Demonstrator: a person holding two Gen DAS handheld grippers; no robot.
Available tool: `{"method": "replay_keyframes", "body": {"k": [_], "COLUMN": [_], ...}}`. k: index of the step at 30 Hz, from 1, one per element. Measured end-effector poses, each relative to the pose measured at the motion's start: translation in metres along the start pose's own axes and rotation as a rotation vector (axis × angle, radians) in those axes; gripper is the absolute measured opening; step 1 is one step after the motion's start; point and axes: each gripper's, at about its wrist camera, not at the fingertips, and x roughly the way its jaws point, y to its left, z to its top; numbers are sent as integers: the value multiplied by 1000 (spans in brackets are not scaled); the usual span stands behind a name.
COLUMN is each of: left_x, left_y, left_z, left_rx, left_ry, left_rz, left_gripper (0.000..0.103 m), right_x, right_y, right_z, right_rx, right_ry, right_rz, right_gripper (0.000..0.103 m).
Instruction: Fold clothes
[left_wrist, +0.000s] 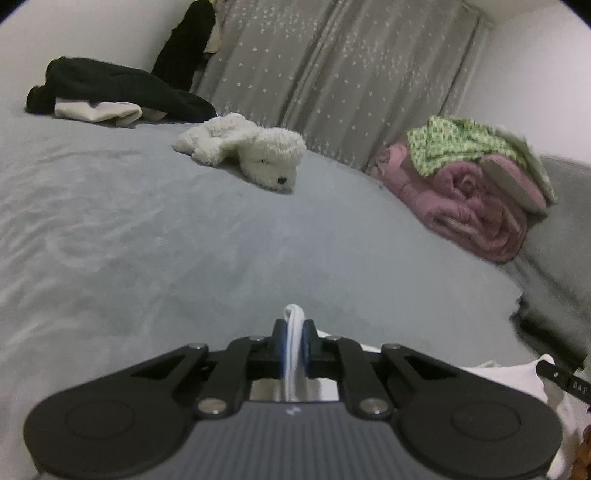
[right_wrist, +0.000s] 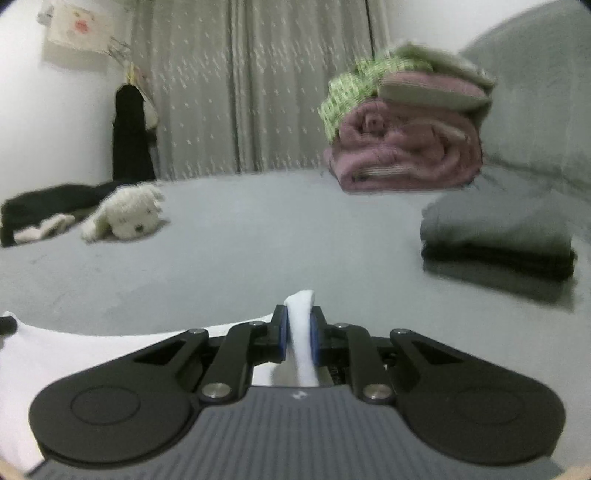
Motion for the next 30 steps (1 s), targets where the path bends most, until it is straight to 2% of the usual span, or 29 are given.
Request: {"method": "replay_keyframes", "body": {"k": [4,6,10,11,12,14,16,17,21,24,28,30], "left_x": [17,18,15,13,8,-1,-11,-16,-26,-20,-8,-1], "left_y": [5,3,-2,-3,-5,-9,-18,-23,-50,-67,-80,-81], "left_z": [-7,-7,-7,-6,-5,-3,-1,0,-3,-13,-30,-37], "left_rx": [13,26,51,50,51,55,78,90,197,269,329,358], "left_ry": [60,66,64,61,46,12,-22,-39,-71,-20,61,91], "left_rz": [36,45,58,59,77,96,76,65,-32,-124,-183,-186], "left_gripper": [10,10,14,20,37,56,59,64,75,76,76,78], "right_x": [29,36,36,35,31,21,10,4,-12,-13,-5,1], "right_y": [4,3,4,4,4,4,6,9,25,44,66,74], "right_z": [-9,-11,-9,-8,-7,-5,-2,0,3,-2,-11,-15], "right_rx": [-31,-30,-37,-37,-35,-23,-23,-32,-81,-133,-185,-208], "right_ry": [108,145,146,137,125,98,68,50,12,32,82,113], "right_rz": [-32,-38,-57,-62,-66,-72,-64,-56,14,78,147,170], "right_gripper": [14,14,16,23,33,44,54,58,59,59,59,59]}}
